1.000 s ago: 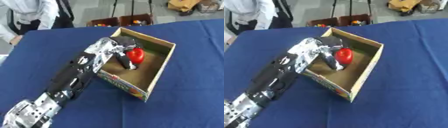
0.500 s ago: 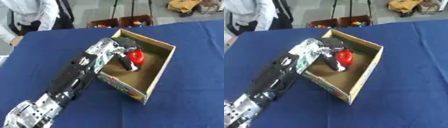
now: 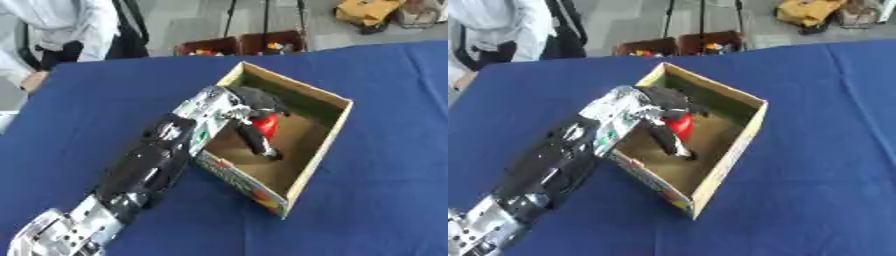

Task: Pick up objects on the table and place them in the box.

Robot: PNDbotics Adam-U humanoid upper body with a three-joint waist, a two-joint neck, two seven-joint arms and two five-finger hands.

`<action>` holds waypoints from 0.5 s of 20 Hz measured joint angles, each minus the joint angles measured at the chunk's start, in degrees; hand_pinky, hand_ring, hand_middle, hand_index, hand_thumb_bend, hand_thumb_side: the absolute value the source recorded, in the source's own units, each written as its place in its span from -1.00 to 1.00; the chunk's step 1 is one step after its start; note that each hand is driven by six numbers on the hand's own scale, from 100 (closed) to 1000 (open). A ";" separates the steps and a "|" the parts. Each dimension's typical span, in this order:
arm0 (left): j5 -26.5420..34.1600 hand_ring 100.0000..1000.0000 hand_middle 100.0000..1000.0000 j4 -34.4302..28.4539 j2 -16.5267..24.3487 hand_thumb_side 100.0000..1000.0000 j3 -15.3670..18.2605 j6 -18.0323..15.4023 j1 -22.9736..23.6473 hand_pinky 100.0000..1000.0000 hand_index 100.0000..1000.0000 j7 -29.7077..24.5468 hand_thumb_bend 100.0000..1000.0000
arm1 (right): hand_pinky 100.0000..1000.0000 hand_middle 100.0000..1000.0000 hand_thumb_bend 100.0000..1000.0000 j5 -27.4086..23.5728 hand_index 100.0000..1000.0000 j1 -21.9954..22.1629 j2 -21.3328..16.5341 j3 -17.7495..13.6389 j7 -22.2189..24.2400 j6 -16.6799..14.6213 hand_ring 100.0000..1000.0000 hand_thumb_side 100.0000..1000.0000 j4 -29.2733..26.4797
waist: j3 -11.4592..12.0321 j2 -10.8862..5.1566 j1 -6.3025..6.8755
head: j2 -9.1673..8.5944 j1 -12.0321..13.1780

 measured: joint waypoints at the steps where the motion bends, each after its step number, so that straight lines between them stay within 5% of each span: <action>1: 1.52 0.84 0.76 -2.89 0.44 0.67 1.19 0.51 -0.26 0.65 0.99 2.36 -0.20 | 0.45 0.42 -1.00 0.00 0.57 0.18 0.00 -0.01 0.00 0.00 0.44 1.00 0.00 | 0.17 0.00 0.00 | 0.05 -0.13; 4: 6.32 0.66 0.64 -11.82 2.85 0.64 4.91 2.93 -0.96 0.42 0.89 11.77 -0.37 | 0.45 0.42 -1.00 0.00 0.57 0.32 0.00 -0.02 -0.01 -0.01 0.44 1.00 0.00 | 0.78 0.00 0.00 | 0.51 -0.52; 10: 21.24 0.48 0.49 -24.46 6.95 0.57 9.86 9.64 -0.03 0.20 0.83 28.83 -0.37 | 0.45 0.42 -1.00 0.00 0.57 0.65 -0.02 -0.37 -0.19 -0.11 0.44 1.00 0.00 | 1.62 0.00 0.00 | 0.57 -1.34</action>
